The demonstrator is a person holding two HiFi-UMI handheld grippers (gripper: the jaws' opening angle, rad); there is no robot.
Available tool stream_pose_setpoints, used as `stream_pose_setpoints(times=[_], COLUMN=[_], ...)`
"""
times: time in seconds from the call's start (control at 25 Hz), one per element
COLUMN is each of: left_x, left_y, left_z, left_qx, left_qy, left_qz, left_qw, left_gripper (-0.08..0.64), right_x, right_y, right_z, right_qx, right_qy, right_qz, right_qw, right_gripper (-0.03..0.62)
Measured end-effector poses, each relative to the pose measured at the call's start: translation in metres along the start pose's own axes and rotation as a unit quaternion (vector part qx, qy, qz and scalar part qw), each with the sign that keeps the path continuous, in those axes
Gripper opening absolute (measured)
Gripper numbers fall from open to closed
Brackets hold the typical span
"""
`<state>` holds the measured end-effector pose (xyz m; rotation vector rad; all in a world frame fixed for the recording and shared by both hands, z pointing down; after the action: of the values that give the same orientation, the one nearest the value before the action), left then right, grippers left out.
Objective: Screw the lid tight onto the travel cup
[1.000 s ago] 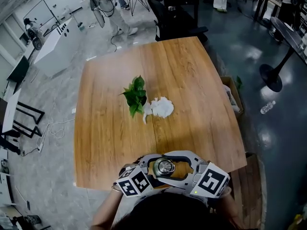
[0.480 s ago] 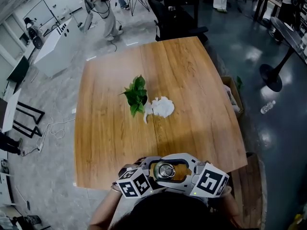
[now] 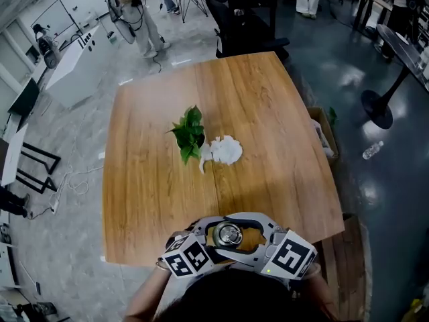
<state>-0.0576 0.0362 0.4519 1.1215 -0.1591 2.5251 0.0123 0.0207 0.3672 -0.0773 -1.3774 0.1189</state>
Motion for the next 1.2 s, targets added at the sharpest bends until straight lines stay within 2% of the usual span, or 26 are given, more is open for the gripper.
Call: stream_pose_setpoints(times=[0.08, 0.16, 0.24, 0.36, 0.48, 0.6, 0.68, 0.76, 0.88, 0.96, 1.04, 1.12, 1.2], left_x=[0.000, 0.000, -0.001, 0.000, 0.001, 0.001, 0.000, 0.000, -0.001, -0.001, -0.001, 0.000, 0.002], left_y=[0.000, 0.001, 0.004, 0.010, 0.017, 0.016, 0.012, 0.012, 0.016, 0.020, 0.023, 0.022, 0.018], left_z=[-0.003, -0.003, 0.000, 0.005, 0.003, -0.002, -0.003, -0.001, 0.001, 0.000, 0.000, 0.000, 0.001], left_qx=[0.009, 0.009, -0.002, -0.042, -0.087, -0.090, -0.083, -0.094, -0.128, -0.154, -0.173, -0.174, -0.165], left_qy=[0.013, 0.020, 0.020, 0.015, -0.004, -0.004, 0.013, 0.029, 0.024, 0.012, -0.001, -0.011, -0.007], left_qz=[0.032, 0.042, 0.027, -0.013, -0.051, -0.042, -0.017, -0.007, -0.039, -0.069, -0.089, -0.087, -0.064], left_qw=[0.9994, 0.9989, 0.9994, 0.9989, 0.9949, 0.9950, 0.9963, 0.9952, 0.9907, 0.9855, 0.9809, 0.9808, 0.9842], left_gripper=[0.391, 0.391, 0.391, 0.392, 0.391, 0.391, 0.391, 0.392, 0.391, 0.391, 0.391, 0.391, 0.391], right_x=[-0.001, -0.002, -0.002, 0.000, 0.001, 0.001, 0.001, 0.000, 0.000, 0.001, 0.002, 0.002, 0.002], right_y=[0.001, 0.001, 0.001, 0.002, -0.004, -0.005, -0.001, 0.002, 0.003, 0.001, -0.002, -0.004, -0.004], right_z=[-0.001, 0.000, 0.004, 0.009, 0.005, 0.000, 0.001, 0.004, 0.007, 0.008, 0.007, 0.005, 0.004], right_qx=[-0.030, -0.030, -0.001, 0.056, 0.095, 0.085, 0.066, 0.066, 0.102, 0.127, 0.135, 0.124, 0.102], right_qy=[0.007, 0.004, 0.002, 0.000, -0.029, -0.015, 0.005, 0.014, 0.003, -0.019, -0.038, -0.042, -0.022], right_qz=[0.009, 0.007, -0.003, -0.017, 0.009, 0.007, -0.007, -0.026, -0.034, -0.019, 0.007, 0.031, 0.037], right_qw=[0.999, 1.000, 1.000, 0.998, 0.995, 0.996, 0.998, 0.997, 0.994, 0.992, 0.990, 0.991, 0.994], right_gripper=[0.265, 0.265, 0.267, 0.265, 0.265, 0.265, 0.265, 0.265, 0.265, 0.264, 0.258, 0.256, 0.256])
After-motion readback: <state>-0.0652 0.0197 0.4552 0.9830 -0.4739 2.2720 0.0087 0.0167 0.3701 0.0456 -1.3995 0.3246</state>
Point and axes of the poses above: the fingertips, and each gripper's own axes: z forward along the fingers, y to its left, x out of its underside, the point moved 7 cm from there along -z, backward along the fingers, and after that the axes turned 1 degree about -x, right-handed, at the moved point
